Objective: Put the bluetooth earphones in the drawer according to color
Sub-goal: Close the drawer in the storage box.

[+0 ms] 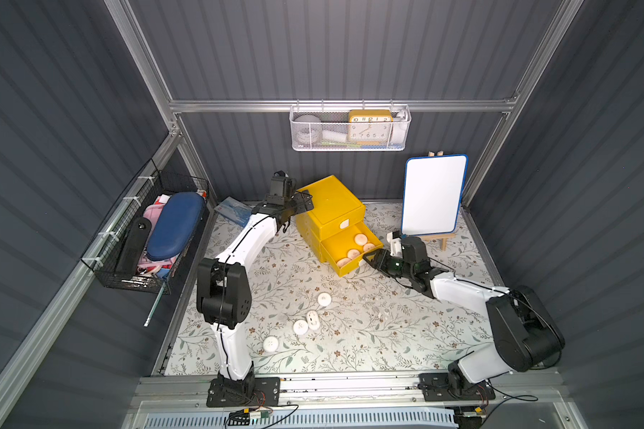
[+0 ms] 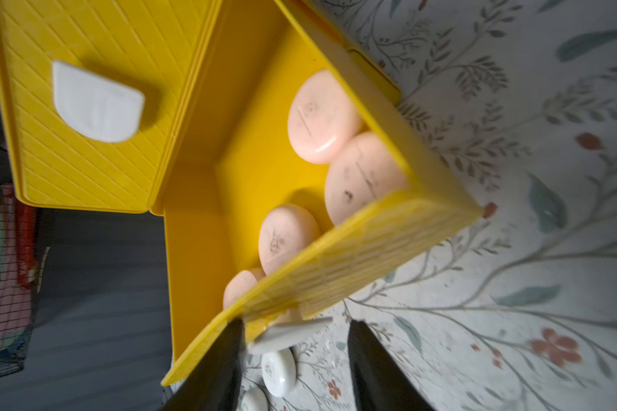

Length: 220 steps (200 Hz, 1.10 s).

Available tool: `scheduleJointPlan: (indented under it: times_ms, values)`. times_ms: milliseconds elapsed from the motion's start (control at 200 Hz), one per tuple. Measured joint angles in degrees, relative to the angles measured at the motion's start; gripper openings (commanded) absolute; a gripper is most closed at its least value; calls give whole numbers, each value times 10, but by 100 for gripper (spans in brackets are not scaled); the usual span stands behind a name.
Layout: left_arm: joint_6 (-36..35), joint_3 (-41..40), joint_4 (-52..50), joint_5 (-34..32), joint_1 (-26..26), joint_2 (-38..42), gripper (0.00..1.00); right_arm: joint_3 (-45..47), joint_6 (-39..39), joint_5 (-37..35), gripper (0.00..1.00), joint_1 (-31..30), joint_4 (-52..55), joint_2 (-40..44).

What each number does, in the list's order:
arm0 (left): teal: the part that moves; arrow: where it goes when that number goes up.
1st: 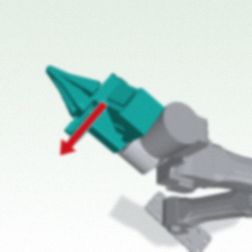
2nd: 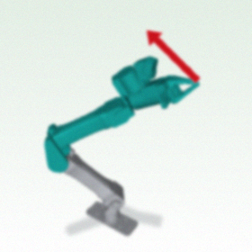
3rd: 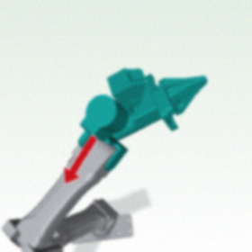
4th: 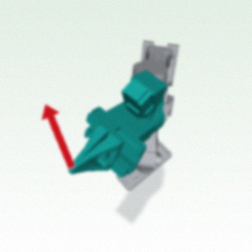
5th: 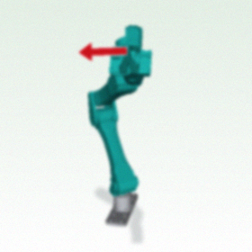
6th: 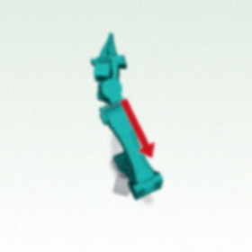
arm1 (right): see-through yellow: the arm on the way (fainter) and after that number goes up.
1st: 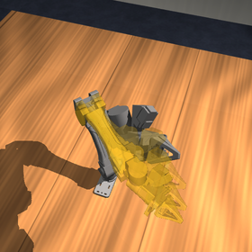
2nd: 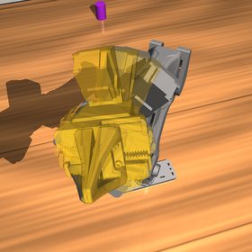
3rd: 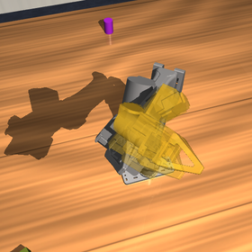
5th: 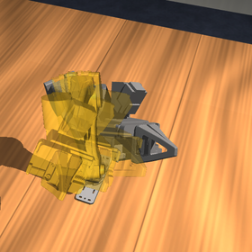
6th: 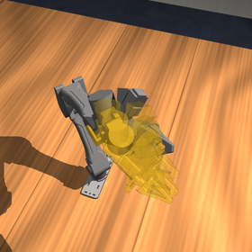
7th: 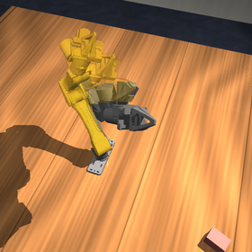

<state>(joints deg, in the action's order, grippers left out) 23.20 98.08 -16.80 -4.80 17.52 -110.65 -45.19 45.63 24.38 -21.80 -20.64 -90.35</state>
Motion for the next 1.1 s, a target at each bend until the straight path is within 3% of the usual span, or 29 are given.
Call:
scheduleJointPlan:
  times_ms: [215,530,650,815,1101]
  values:
    - [0,0,0,1,0,0,99,-34,26,26,45,0,-48,-33]
    - [-4,0,0,1,0,0,99,103,9,-29,47,0,-21,142]
    - [-4,0,0,2,0,0,99,142,2,-53,47,0,-7,162]
    - [-4,0,0,2,0,0,99,124,-3,-42,43,-1,-6,107]
    - [-4,0,5,15,0,-4,99,-29,22,-11,41,-14,-60,-57]
